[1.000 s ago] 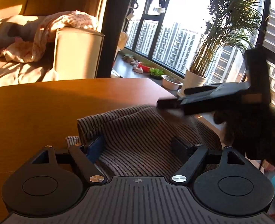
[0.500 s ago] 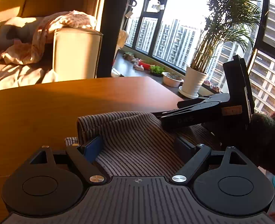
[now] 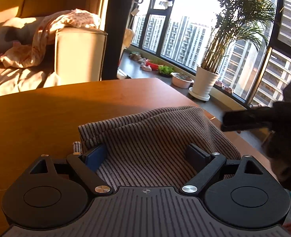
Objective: Fold clothes
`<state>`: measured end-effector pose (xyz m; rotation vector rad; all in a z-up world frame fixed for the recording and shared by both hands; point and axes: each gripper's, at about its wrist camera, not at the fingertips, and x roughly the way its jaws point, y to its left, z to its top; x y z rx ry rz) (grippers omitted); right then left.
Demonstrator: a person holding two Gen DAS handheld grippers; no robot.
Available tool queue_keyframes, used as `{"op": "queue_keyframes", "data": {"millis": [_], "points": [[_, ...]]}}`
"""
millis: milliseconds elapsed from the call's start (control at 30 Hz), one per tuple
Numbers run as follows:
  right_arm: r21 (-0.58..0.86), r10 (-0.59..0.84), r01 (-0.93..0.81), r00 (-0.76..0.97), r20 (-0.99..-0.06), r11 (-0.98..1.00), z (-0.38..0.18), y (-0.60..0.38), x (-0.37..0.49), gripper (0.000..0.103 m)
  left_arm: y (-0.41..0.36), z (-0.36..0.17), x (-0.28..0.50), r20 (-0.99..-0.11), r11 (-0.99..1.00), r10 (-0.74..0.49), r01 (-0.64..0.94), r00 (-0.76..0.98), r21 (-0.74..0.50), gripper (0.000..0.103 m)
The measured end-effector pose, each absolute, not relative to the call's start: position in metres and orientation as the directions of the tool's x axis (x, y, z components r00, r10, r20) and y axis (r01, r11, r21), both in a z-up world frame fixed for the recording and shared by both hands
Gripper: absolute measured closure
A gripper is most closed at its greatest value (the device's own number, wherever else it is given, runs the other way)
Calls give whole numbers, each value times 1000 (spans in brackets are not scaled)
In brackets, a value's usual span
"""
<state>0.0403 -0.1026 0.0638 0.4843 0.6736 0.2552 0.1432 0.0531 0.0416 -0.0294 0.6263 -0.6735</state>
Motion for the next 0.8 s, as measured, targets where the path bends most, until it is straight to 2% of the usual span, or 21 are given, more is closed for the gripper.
{"op": "queue_keyframes", "data": {"millis": [100,200,267,500,567,600,633,800], "points": [[549,477,-139,693,-540,824,60,-91,-1,12,50,42,145,-536,789,-589,576,605,-216,7],[656,614,-182,594,-520,732,45,-64,-4,12,47,42,145,-546,796,-577,568,607,-208,6],[675,644,-188,556,-526,714,34,-42,5,12,44,44,144,-556,803,-564,562,611,-198,6],[694,598,-113,616,-512,711,26,-29,34,14,46,47,141,-564,818,-546,540,619,-199,6],[686,565,-81,642,-519,723,26,-37,40,22,48,48,141,-564,820,-546,532,619,-209,6],[682,548,-65,654,-522,728,25,-41,43,36,49,49,141,-564,822,-545,529,620,-213,6],[678,530,-49,665,-526,733,25,-45,46,43,50,51,140,-559,820,-550,530,621,-219,6],[658,440,34,717,-540,752,24,-65,62,43,71,93,126,-403,777,-622,593,671,-212,5]]}}
